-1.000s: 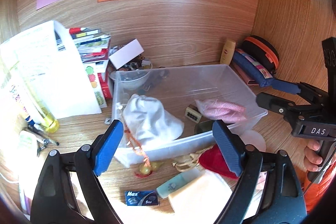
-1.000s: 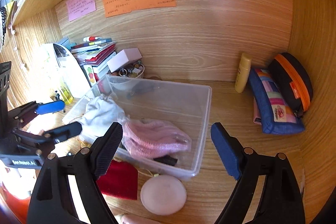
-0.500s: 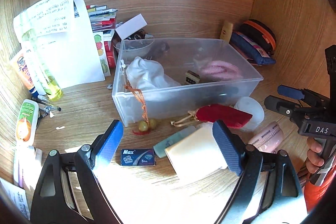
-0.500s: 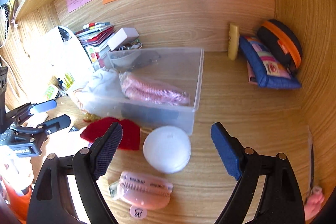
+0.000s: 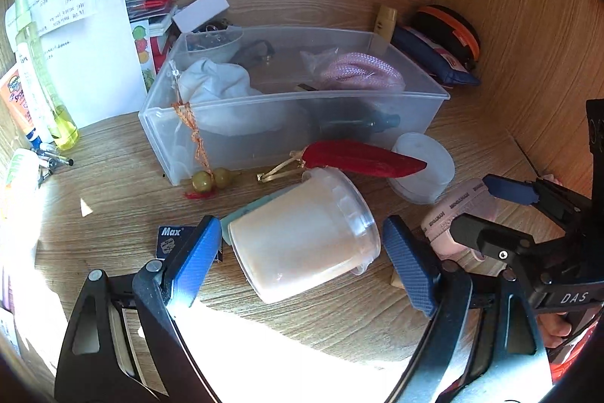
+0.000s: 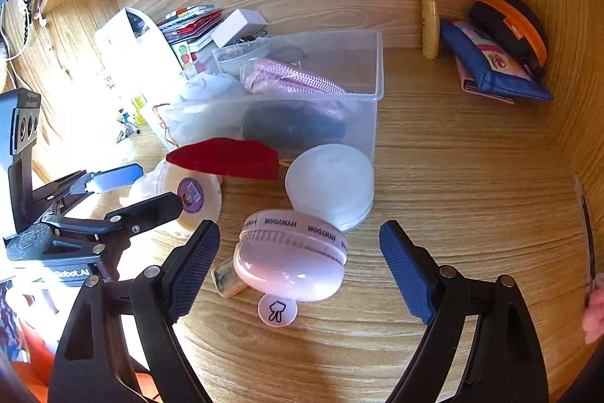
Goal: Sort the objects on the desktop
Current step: 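Move both open grippers toward the cream cup and pink round container, then grasp the cream plastic jar with the left gripper while the right grasps the pink round container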
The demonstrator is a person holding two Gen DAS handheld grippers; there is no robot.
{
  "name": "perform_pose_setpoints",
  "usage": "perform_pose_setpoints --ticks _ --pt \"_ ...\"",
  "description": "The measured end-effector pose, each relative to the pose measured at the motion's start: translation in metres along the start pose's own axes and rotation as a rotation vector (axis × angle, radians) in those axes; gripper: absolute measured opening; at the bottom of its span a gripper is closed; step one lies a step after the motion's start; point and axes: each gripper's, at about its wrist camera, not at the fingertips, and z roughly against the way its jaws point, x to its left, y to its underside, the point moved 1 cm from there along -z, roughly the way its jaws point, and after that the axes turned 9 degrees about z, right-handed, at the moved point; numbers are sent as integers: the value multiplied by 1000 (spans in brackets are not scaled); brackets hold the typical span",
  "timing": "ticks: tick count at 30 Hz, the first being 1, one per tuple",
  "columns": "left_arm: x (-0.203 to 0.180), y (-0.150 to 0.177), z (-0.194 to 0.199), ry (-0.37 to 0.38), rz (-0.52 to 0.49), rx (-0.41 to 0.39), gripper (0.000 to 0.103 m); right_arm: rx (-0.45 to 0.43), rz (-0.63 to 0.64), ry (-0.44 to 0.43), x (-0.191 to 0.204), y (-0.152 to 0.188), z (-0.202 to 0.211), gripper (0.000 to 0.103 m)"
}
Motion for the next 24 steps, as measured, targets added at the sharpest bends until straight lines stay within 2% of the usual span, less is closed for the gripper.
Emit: perform_pose_setpoints --ticks 12,17,20,24 --pt "5 19 -1 4 32 41 88 24 -39 1 3 12 -15 85" --pt "6 16 -13 18 95 71 88 27 -49 2 2 12 -18 83" --pt "7 13 -14 30 138 63 88 19 -39 15 1 11 -17 75" --pt "6 10 -14 27 150 46 73 4 -24 29 0 11 -15 66"
